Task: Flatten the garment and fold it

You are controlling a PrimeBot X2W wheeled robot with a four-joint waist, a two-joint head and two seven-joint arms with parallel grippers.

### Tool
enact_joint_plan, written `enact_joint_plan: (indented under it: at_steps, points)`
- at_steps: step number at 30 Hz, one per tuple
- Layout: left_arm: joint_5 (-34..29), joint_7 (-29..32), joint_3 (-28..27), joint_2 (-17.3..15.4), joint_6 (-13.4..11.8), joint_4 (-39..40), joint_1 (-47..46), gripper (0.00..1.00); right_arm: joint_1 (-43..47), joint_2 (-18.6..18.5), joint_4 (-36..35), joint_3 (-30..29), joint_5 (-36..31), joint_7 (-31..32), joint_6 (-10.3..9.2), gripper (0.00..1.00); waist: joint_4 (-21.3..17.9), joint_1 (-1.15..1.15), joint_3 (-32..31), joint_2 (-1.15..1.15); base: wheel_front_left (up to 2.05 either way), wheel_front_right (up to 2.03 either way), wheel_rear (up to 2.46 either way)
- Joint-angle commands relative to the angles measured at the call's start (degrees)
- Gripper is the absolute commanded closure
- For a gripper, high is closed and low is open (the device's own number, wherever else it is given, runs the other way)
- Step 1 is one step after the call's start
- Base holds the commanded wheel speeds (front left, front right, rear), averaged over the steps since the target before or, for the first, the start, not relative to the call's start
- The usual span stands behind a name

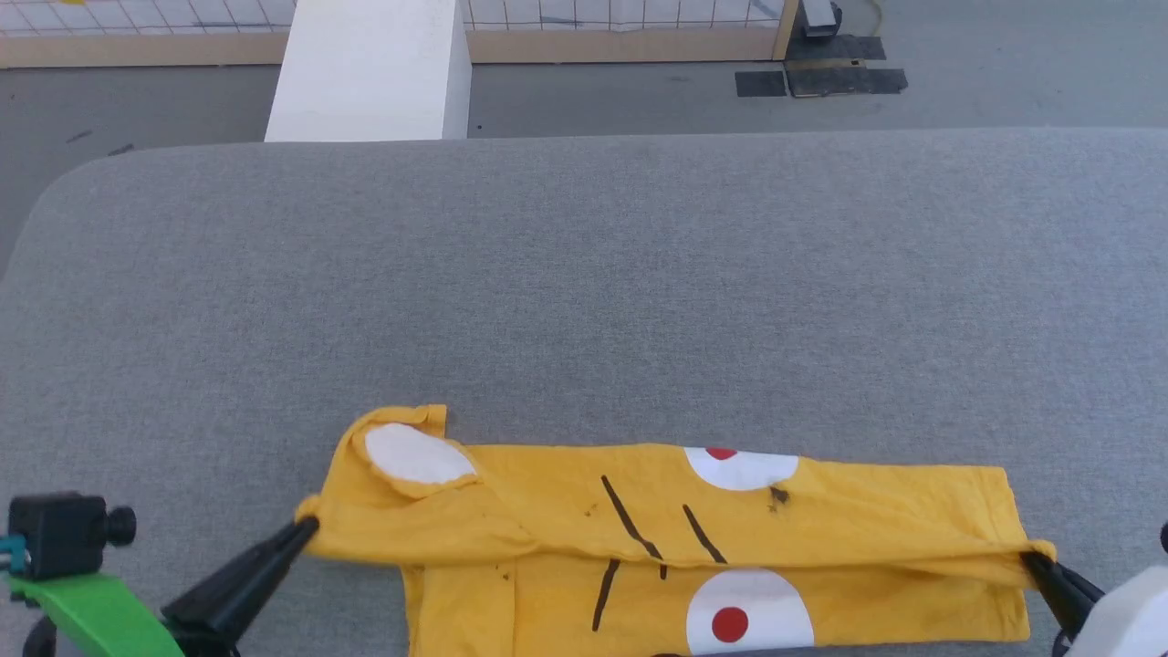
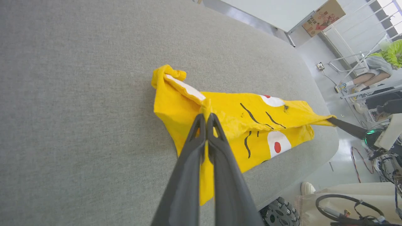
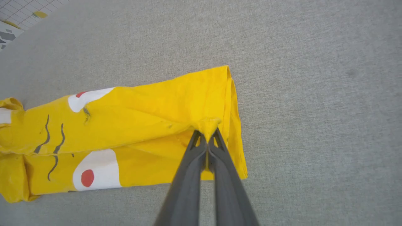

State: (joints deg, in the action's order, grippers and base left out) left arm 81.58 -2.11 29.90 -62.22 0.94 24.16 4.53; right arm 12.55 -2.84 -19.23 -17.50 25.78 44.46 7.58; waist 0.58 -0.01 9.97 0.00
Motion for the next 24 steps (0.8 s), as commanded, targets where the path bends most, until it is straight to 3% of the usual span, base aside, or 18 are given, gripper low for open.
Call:
enact_joint_plan:
  at_steps: [1,6,21,23,24]
  points:
    - [0.87,-0.5,0.18,-0.46,-0.3,0.18,1.41,1.0,0.74,-0.04,-0.2,-0.63,0.31,0.25,-0.09,1.0,0.19,0.01,-0.01,0.0,0.0,0.0,0.0]
    - [1.2,1.07,2.82,1.39,0.37,-0.75,2.38,1.0,1.0,-0.04,0.72,-1.23,-1.37,0.07,-0.09,1.0,0.67,0.01,-0.02,0.0,0.0,0.0,0.0]
    - [-3.0,8.83,10.9,15.14,1.69,-17.7,-8.4,0.98,-4.39,-0.04,12.08,3.06,-5.09,-4.86,-0.09,1.0,1.0,0.01,1.14,0.0,0.0,0.0,0.0]
    - [-3.14,8.88,11.12,16.46,1.97,-19.86,-9.41,0.71,-5.1,-0.04,13.68,3.41,-5.34,-5.51,-0.09,0.9,0.77,0.01,1.48,0.0,0.0,0.0,0.0]
    - [-3.22,8.75,11.14,17.08,2.12,-20.89,-9.9,0.48,-5.5,-0.04,14.64,3.54,-5.48,-5.86,-0.09,0.81,0.61,0.01,1.66,0.0,0.0,0.0,0.0]
